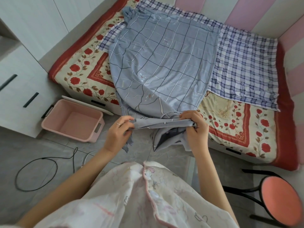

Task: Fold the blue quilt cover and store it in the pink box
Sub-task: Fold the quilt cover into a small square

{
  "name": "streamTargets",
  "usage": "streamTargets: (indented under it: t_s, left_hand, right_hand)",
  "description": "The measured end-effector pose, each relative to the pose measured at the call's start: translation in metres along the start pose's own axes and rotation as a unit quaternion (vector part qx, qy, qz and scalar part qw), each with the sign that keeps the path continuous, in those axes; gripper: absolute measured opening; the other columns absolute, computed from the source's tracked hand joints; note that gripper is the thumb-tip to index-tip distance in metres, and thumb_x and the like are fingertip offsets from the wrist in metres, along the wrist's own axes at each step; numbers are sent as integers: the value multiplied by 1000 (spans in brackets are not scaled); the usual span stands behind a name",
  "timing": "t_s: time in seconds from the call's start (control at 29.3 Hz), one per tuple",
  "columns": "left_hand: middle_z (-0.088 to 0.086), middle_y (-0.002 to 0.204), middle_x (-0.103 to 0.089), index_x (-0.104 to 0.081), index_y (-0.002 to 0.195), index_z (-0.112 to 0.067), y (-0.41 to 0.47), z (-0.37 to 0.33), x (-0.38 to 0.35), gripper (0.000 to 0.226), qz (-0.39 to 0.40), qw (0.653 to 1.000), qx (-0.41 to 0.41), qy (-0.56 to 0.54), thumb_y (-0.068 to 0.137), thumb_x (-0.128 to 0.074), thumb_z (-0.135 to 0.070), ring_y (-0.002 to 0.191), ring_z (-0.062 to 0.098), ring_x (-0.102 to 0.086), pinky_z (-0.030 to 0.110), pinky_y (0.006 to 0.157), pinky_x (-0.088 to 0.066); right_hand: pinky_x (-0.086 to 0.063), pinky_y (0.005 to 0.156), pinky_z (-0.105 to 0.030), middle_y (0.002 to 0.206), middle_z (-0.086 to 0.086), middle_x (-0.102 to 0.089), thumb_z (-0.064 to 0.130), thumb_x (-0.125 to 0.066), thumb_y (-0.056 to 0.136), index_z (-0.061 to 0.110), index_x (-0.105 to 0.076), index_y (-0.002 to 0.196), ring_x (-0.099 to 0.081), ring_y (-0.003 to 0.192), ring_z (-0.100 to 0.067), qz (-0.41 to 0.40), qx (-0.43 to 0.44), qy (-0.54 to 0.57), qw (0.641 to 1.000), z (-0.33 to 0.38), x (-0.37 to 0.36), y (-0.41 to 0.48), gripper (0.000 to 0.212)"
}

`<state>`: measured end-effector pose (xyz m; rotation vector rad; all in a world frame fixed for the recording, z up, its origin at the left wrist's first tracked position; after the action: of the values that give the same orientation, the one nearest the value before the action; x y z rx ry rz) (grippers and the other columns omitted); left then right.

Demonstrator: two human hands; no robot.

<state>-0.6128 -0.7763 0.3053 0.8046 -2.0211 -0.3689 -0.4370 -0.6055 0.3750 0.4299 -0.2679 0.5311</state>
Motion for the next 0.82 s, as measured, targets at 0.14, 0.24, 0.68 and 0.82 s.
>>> streamTargets:
  t_s: [0.14, 0.24, 0.68, 0.82]
  left_hand:
    - [15, 113, -64, -67, 79, 0, -3, -12, 5, 11, -10, 999, -41, 14, 77, -68, 11, 91, 20, -63, 32, 76, -54]
    - [14, 115, -65, -68, 77, 0, -3, -21, 11, 9, -16, 998, -63, 14, 78, -68, 9, 88, 20, -65, 30, 75, -55]
    - [11, 105, -71, -72, 102, 1, -26, -19, -27, 26, 85, 992, -81, 35, 87, -52, -7, 96, 16, -53, 23, 85, -44]
    - [5, 93, -73, -75, 90, -6, -27, -4, -11, 20, 26, 999, -7, 32, 85, -58, -14, 90, 12, -59, 28, 86, -44]
  right_hand:
    - [-46, 81, -21, 84, -9, -64, -10, -37, 66, 18, -61, 74, -61, 86, -16, -20, -44, 43, 998, -7, 4, 1, 38]
    - [-47, 80, -24, 82, 0, -65, -9, -35, 63, 16, -62, 75, -60, 84, -16, -35, -72, 62, 995, -12, 8, 1, 39]
    - [-45, 74, -22, 76, 7, -63, -9, -37, 64, 11, -63, 73, -58, 77, -12, -28, -80, 63, 994, -8, -3, -7, 34]
    - [-45, 75, -19, 76, 13, -64, -9, -38, 65, 15, -63, 73, -59, 78, -9, -19, -75, 66, 995, -4, -10, -8, 35]
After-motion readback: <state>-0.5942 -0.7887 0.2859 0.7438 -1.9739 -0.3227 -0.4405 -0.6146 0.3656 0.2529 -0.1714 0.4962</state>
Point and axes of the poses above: each hand's wrist, its own y-axis towards the middle knuckle, its own x-axis out of the back of the hand, z = x × y, the point moved 10 cm from there along y, towards the middle knuckle
